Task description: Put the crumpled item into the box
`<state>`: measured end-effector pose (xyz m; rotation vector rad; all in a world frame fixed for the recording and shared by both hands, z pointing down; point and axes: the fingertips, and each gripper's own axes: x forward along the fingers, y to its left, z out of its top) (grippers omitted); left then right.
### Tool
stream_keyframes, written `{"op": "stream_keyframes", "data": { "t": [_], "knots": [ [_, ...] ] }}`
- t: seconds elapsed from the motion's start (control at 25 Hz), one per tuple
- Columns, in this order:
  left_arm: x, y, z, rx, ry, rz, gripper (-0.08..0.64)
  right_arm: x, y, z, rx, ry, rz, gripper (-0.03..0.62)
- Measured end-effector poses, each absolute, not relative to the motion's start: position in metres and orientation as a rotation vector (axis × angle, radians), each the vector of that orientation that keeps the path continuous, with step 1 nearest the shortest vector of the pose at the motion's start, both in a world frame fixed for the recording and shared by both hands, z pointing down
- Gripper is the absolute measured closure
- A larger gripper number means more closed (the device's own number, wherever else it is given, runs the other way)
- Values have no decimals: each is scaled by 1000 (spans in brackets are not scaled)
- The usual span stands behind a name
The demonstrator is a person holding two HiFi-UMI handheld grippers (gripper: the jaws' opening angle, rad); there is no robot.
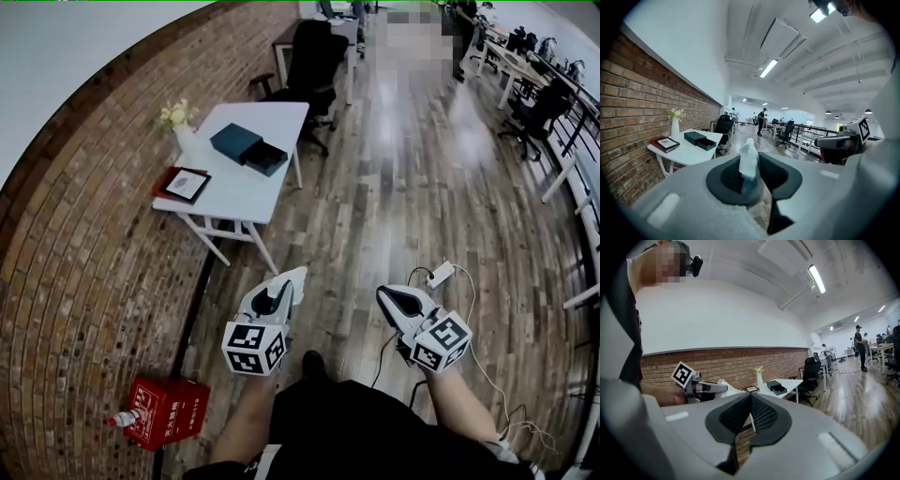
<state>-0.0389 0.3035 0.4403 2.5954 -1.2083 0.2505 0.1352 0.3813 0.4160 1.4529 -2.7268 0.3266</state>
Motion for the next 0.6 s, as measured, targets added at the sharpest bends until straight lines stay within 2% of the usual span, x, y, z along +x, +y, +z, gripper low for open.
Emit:
{"op": "stream_keyframes", "data": {
  "t": [0.24, 0.6],
  "knots": [
    [-82, 220, 441, 2574, -1256, 258, 482, 92, 289, 421, 1395, -2741, 338, 594],
    [-122, 141, 436, 2573, -1276, 248, 481, 40, 213, 432, 1302, -2730, 306, 594]
  ]
}}
